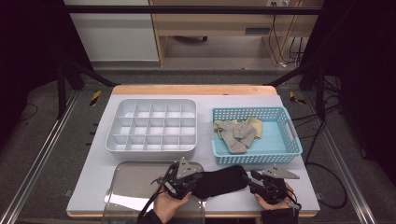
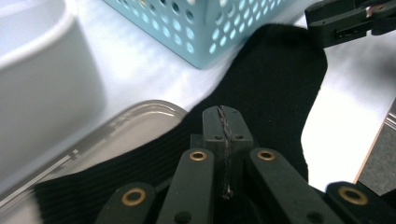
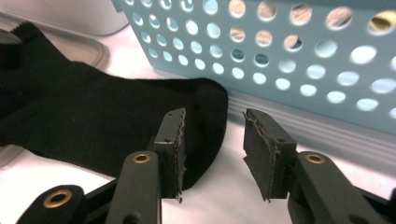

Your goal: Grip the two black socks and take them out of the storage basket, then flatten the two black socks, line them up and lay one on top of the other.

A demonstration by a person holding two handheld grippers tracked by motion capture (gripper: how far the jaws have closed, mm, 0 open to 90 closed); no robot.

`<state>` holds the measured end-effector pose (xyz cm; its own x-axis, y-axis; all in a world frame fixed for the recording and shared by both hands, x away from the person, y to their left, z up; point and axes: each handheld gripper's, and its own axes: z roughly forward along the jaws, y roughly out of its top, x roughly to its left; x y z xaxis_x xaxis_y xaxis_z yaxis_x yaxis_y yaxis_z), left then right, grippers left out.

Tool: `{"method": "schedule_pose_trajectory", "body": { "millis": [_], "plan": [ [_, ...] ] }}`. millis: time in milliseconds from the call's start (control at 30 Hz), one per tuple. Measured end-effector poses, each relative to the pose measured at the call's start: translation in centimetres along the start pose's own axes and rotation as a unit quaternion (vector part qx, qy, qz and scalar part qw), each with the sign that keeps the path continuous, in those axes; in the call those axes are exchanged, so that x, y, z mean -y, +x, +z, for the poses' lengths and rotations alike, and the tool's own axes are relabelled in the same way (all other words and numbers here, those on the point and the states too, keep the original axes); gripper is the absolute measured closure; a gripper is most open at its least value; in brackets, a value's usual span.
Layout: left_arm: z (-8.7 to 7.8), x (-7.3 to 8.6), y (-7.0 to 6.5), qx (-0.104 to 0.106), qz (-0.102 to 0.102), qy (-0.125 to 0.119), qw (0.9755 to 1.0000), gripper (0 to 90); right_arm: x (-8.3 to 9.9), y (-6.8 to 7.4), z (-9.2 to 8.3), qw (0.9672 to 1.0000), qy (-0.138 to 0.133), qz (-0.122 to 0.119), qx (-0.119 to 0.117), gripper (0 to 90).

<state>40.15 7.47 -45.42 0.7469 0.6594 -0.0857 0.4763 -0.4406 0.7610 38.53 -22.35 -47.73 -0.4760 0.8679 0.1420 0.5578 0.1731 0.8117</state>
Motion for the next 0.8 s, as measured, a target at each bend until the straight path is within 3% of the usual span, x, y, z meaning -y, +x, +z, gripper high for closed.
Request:
{"method": "schedule_pose_trajectory", "body": {
  "millis": [300, 500, 767, 800],
  "plan": [
    [1.8, 0.7, -0.5, 0.016, 0.005, 0.012, 0.9998, 89.2, 0.4, 0.2, 0.8, 0.9999, 0.016, -0.003, -0.001, 58.6],
    [2.0, 0.7, -0.5, 0.018, 0.008, 0.009, 0.9998, 89.2, 0.5, 0.2, 1.1, 0.9997, 0.022, 0.003, 0.0, 60.2],
    [2.4, 0.8, -0.8, 0.021, 0.012, 0.01, 0.9997, 89.2, 0.6, 0.4, 1.3, 0.9995, 0.031, 0.009, -0.003, 71.6],
    [2.4, 0.8, -0.8, 0.02, 0.013, 0.011, 0.9997, 89.2, 0.6, 0.5, 1.4, 0.9994, 0.034, 0.009, -0.005, 79.0]
  ]
}}
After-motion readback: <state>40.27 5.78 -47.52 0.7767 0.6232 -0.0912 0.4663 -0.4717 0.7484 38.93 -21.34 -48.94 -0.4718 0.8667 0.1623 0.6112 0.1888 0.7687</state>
